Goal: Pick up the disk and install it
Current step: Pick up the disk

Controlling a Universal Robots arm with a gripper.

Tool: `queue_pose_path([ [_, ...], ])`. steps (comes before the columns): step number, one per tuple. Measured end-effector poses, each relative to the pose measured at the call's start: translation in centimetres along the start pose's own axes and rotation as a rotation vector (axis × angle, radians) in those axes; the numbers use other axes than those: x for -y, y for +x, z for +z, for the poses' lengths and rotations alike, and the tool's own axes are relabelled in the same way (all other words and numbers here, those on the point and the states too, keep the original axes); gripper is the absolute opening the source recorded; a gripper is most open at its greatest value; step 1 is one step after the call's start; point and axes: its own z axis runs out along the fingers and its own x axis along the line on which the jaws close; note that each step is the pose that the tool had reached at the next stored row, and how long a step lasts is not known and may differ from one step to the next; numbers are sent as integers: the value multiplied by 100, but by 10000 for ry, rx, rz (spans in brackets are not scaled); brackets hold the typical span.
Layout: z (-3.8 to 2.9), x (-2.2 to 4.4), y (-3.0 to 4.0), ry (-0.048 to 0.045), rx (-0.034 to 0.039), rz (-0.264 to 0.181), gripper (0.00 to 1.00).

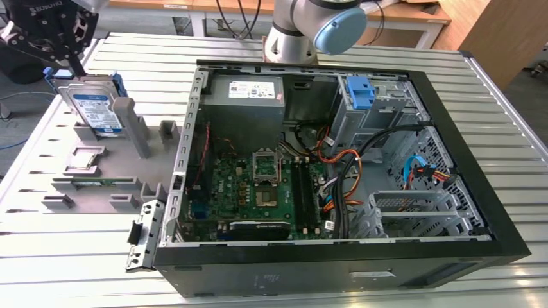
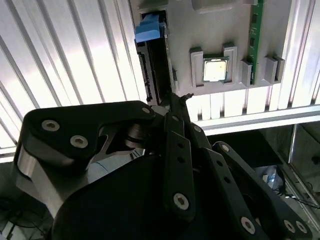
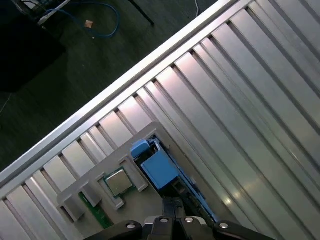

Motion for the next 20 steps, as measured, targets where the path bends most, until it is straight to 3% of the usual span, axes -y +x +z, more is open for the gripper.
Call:
queue_pose_path([
  [5,0,0,0,11,-22,-821,11],
  [14,0,0,0,14,-26,-947,11],
  [20,0,0,0,24,-45,-1666,11],
])
